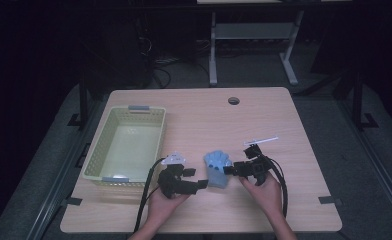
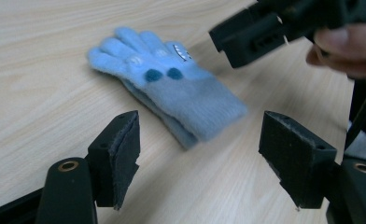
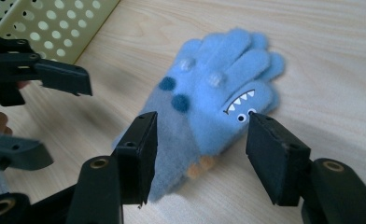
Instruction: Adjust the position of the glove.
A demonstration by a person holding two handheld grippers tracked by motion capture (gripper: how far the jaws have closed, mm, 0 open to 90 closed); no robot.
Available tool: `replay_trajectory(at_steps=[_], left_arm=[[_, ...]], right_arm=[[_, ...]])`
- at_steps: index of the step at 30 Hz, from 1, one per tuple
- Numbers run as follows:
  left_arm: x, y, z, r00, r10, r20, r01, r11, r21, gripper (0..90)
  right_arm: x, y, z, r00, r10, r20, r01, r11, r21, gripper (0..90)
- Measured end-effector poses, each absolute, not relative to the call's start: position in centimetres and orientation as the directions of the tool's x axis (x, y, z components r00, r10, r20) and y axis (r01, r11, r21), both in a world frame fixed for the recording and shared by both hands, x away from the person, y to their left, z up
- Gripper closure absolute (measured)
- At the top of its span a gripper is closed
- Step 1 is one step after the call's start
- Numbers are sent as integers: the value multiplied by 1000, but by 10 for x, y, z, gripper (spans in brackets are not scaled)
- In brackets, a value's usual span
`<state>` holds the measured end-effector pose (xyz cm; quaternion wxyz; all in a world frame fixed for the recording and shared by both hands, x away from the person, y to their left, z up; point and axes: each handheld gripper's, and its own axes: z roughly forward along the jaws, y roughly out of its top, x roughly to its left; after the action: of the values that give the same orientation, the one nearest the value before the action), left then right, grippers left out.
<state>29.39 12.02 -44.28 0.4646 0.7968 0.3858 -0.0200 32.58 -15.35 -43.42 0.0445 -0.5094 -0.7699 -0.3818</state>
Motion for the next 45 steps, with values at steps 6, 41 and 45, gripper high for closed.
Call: replay_trajectory(at_steps=[6, 41, 45], left_arm=[[304, 111, -444, 669, 609, -427, 673, -252, 696, 287], [331, 104, -470, 482, 604, -635, 852, -155, 500, 447], [333, 103, -473, 472, 594, -652, 859, -145, 491, 460]], right_arm=[[325, -159, -442, -451, 737, 503, 833, 145, 534, 436], [323, -158, -464, -401, 705, 585, 871, 95, 482, 465], [322, -159, -467, -381, 694, 611, 881, 72, 468, 483]])
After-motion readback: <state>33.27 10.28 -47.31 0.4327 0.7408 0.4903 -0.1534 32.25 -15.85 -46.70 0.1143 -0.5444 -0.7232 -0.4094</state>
